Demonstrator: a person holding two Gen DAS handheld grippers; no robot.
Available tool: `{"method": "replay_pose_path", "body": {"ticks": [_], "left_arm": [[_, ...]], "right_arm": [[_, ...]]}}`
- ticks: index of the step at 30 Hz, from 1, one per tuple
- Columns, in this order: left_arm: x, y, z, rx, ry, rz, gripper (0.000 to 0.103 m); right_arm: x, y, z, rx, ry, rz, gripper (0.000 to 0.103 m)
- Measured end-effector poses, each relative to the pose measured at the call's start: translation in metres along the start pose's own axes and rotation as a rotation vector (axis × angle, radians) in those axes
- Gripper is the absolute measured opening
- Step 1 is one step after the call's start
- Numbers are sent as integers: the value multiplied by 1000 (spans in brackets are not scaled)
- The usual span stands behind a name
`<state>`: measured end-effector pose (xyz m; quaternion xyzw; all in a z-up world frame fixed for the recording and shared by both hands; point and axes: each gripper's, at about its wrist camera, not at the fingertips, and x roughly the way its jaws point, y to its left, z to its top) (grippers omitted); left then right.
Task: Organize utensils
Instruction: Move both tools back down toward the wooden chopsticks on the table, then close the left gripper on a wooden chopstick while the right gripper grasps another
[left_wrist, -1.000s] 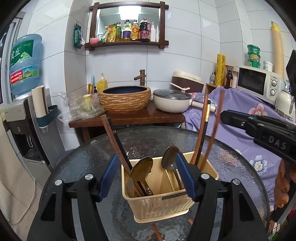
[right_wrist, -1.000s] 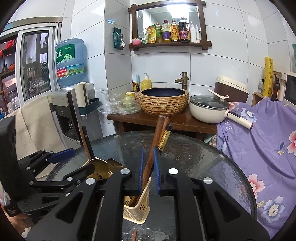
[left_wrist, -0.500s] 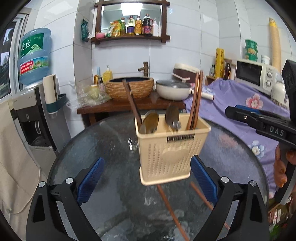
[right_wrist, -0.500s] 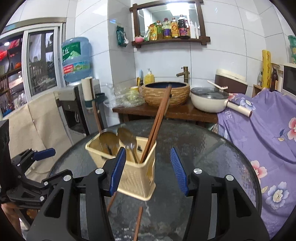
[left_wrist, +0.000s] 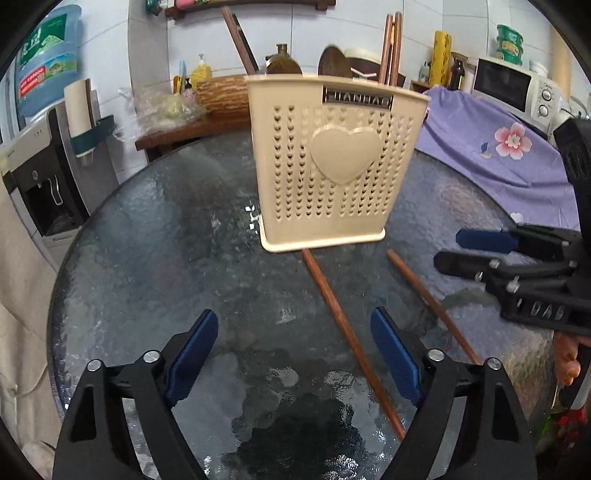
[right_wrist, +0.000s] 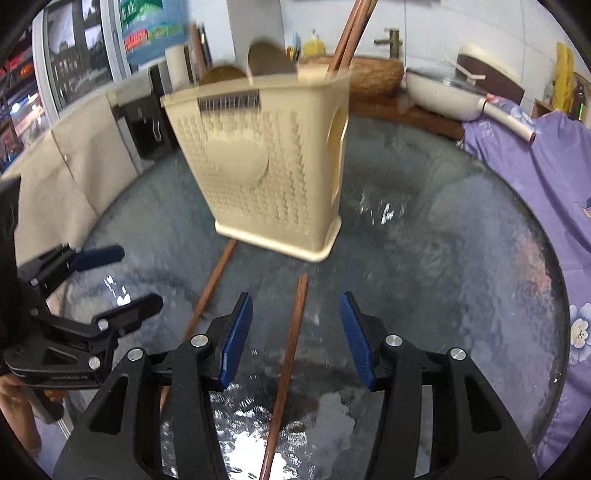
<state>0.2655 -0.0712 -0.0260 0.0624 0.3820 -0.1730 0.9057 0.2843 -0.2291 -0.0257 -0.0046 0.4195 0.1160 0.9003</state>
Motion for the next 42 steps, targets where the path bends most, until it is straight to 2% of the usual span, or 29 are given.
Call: {"method": "replay_pose_path", "body": {"ticks": [13,16,28,42], "left_arm": [[22,-6,-1,-16,59,-20,60],[26,-7,0,-19,67,-29,58],[46,-13,14,-30,100,-56,51],[65,-21,26,7,128,2,33]], "right_arm": [[30,5,-9,-17,76,-36,34],[33,5,-10,-21,86,-36,29],[37,7,-5,-22,98,-53,24],[43,2,3,-34,111,-83,21]]}}
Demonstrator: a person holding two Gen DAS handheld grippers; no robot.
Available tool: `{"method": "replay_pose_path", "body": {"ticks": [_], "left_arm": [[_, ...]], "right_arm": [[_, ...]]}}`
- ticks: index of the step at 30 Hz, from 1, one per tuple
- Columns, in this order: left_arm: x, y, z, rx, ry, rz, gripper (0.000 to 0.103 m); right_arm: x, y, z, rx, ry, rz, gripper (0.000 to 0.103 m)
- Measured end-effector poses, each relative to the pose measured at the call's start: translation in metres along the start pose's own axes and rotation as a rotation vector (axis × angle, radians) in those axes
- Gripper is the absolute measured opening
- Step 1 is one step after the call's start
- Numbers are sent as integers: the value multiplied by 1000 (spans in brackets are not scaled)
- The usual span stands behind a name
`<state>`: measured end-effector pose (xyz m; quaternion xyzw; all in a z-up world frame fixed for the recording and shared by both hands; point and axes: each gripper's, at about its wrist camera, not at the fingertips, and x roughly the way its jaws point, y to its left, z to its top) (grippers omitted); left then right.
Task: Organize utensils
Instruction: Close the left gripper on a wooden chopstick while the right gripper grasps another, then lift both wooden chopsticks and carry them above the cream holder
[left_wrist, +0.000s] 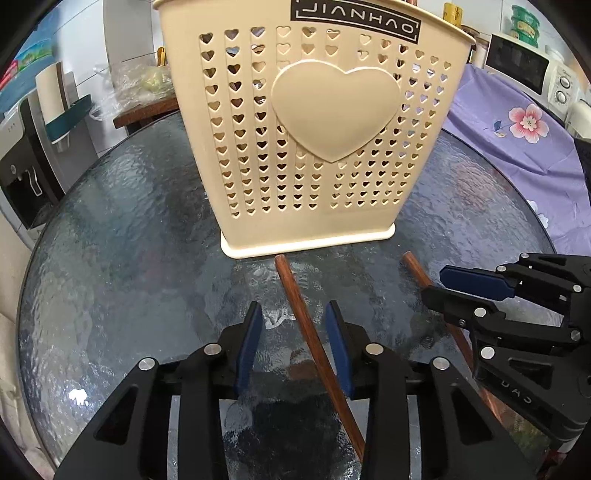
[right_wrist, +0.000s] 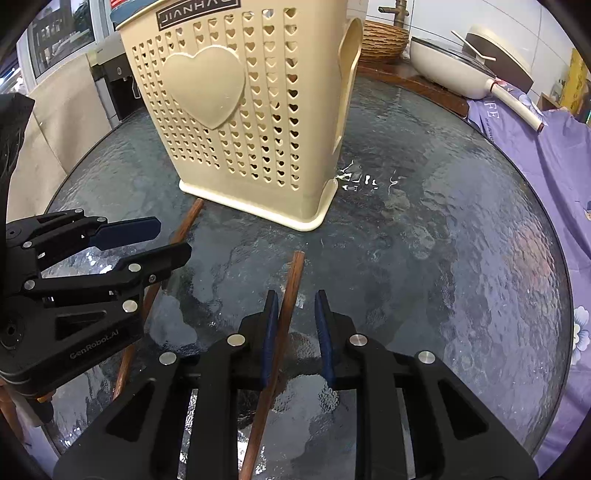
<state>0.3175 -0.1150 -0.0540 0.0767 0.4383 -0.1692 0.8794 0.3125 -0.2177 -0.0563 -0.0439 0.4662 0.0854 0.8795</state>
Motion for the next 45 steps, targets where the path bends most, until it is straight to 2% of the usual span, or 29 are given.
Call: {"method": "replay_pose_path", "body": {"ticks": [14,17,25,29,35,39,45], "left_arm": [[8,-7,13,-14,6,-6,25],[7,-9,11,-6,2,-10,24],[2,-8,2,-3,2,-13,11],[0,-8,-1,-4,1,-23,10],[-2,-2,-4,-24,-6,-43,10],[-2,5,-2,-65,4,-90,8],[-9,12,-4,-63,-18,-96,7]], "right_arm": [[7,0,12,34,14,-32,16],[8,1,12,36,15,-31,15],[7,9,10,24,7,-47,9],[7,9,9,28,3,-46,8],[7,7,11,40,1,-28,8],[6,0,11,66,-13,16,8],[-3,-3,12,74,-53,37,8]]}}
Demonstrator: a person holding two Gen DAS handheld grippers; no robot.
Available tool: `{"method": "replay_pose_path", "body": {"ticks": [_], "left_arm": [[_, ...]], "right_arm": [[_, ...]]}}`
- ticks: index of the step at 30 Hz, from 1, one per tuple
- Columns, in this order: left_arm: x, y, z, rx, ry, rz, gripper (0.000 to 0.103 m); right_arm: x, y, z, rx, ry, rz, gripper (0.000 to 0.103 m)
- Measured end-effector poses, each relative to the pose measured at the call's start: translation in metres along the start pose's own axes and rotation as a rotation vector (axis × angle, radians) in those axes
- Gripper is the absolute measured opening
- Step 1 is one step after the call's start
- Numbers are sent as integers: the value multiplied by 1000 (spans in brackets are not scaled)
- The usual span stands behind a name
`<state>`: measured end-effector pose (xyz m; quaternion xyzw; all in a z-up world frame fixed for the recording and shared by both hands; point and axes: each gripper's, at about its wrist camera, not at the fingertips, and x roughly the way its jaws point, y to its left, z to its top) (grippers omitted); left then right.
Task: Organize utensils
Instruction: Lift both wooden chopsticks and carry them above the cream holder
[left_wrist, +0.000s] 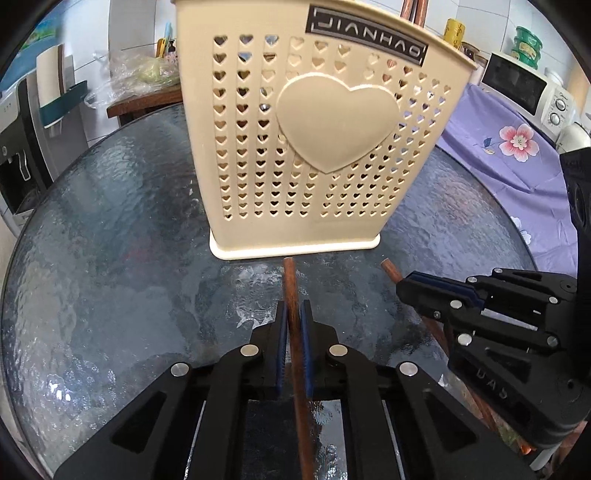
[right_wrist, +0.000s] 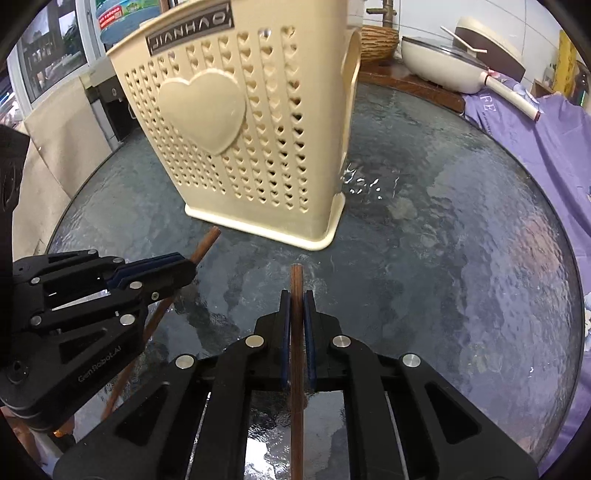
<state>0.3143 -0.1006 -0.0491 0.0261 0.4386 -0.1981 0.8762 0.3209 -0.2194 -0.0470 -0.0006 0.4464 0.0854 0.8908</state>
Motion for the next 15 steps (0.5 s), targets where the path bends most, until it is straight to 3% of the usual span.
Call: {"method": "replay_pose_path", "body": {"ticks": [15], "left_arm": [[-69,1,9,21,-145,-32,7]], "right_arm": [[-56,4,8,-20,-135,63,8]]}}
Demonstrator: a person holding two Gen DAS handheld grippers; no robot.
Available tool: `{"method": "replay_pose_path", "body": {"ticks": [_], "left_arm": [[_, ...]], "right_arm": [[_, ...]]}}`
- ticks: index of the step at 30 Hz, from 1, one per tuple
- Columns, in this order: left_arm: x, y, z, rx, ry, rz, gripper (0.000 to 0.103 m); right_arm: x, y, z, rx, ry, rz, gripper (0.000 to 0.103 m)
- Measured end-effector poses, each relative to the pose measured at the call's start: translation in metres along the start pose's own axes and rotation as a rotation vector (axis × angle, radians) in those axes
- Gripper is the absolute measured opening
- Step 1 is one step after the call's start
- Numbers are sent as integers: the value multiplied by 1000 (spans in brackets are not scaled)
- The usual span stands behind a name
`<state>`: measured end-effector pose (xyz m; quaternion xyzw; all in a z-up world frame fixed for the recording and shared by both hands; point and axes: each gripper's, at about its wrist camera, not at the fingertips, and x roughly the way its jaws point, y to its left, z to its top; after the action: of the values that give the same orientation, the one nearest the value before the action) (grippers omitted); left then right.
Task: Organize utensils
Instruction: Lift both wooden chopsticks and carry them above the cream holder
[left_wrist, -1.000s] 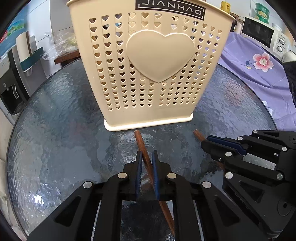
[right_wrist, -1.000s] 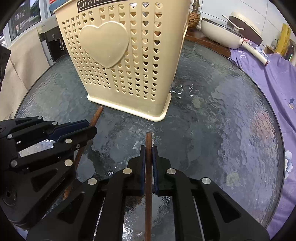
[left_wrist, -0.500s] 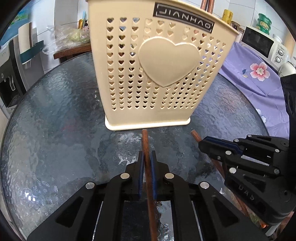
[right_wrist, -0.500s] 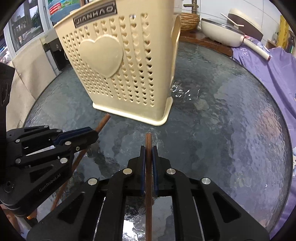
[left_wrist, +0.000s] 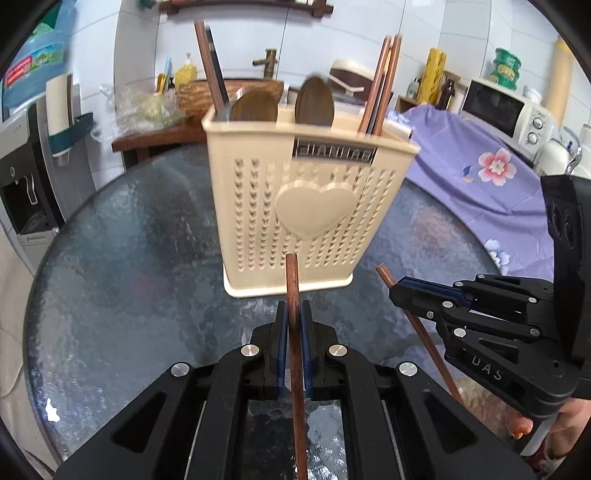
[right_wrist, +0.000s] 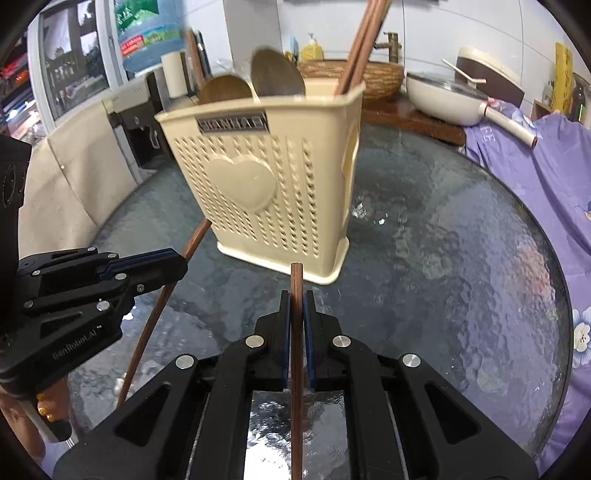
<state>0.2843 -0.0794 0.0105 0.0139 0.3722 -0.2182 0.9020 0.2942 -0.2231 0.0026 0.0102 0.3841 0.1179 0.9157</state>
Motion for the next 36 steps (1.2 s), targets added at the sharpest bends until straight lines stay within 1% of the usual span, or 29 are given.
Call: {"method": "replay_pose_path", "body": {"ticks": [8,13,18,25,30,36], "left_arm": [[-43,-5,11,6,-105,-22,7],[-68,-12,15,21,-165,-31,6],[-87,-17,18,33,-211,-42,6],[-105,-26,26,66,-260,-54,6],[-115,-31,31,83,-289,-53,6],[-123,-36,44,112,-326,-43,6]], "right_arm": [[-50,2,14,18,-113,84,7],[-80,5,24,8,-175,110,7],[-101,9,31,-3,-218,132,7],[-123,15,40,-30,-266,140,7],[-133,18,51,-42,-295,132,7],[-143,21,68,-66,-325,124,7]]}}
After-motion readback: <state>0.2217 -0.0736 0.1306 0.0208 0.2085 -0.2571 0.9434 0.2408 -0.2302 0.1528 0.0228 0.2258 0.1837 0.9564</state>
